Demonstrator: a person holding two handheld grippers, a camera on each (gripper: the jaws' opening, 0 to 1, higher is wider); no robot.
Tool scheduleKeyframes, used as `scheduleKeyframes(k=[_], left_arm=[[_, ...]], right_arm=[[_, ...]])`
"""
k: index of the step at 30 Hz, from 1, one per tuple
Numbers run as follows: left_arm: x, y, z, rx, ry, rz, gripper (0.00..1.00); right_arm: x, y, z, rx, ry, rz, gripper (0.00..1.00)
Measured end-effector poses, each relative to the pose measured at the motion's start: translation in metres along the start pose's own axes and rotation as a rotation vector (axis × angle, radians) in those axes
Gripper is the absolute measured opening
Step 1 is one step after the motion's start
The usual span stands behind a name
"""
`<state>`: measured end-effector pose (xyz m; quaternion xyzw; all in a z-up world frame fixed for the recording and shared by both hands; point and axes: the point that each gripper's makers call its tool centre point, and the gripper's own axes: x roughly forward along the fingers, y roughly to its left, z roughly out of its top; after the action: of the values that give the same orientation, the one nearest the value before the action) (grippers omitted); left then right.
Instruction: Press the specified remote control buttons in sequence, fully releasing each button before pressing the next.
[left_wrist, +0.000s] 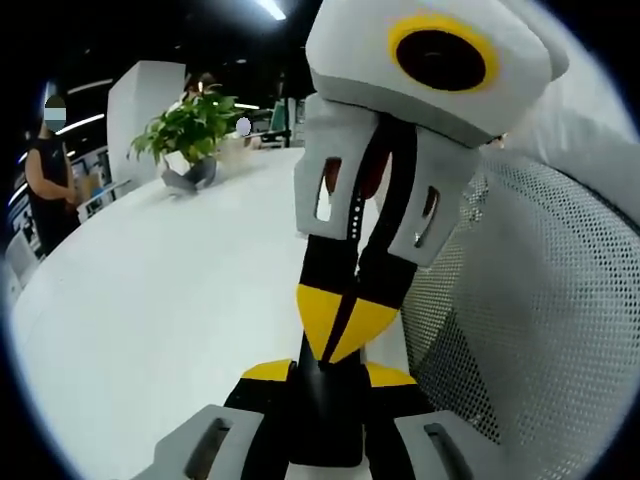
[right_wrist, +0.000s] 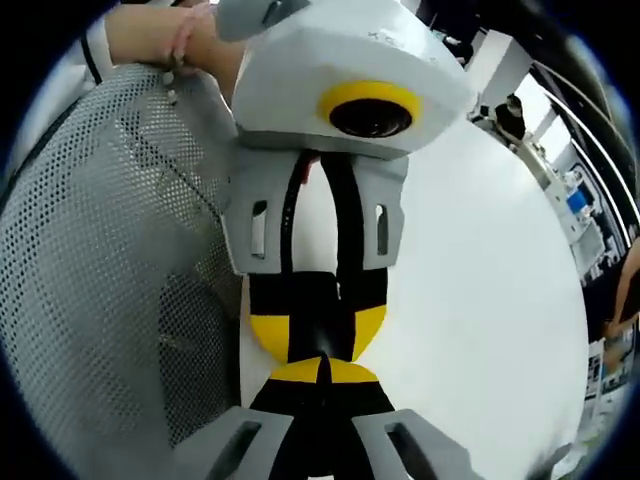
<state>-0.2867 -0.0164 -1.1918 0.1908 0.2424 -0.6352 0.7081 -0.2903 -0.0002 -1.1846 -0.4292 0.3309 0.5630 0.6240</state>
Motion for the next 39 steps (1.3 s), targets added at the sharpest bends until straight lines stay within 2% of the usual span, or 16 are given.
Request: scheduleKeyframes(k=[3,6,7,10,26,39], left_arm=[[0.000,0.000,0.000,0.001,0.000,0.000,0.25],[0.000,-0.001,0.001,-0.002,-0.001,0.000,0.25],[0.000,-0.001,0.001,-0.005,-0.002,0.001,0.25],[0.000,0.000,0.001,-0.005,-0.002,0.003,0.25],[0.000,0.000,0.000,-0.004,-0.004,-0.001,0.25],[-0.001,-0.001,0.001,0.001,-0.001,0.000,0.25]], right_arm=[[-0.001,0.000,0.000,0.114,-0.041,0.029,0.00],[-0.004,-0.002,0.000,0.242,-0.124,0.084,0.00],[-0.004,-0.003,-0.002,0.269,-0.127,0.083,0.00],[-0.006,-0.004,-0.006,0.236,-0.102,0.066,0.00],[-0.002,0.005,0.006,0.160,-0.120,0.117,0.00],[0.000,0.005,0.006,0.112,-0.094,0.079,0.00]])
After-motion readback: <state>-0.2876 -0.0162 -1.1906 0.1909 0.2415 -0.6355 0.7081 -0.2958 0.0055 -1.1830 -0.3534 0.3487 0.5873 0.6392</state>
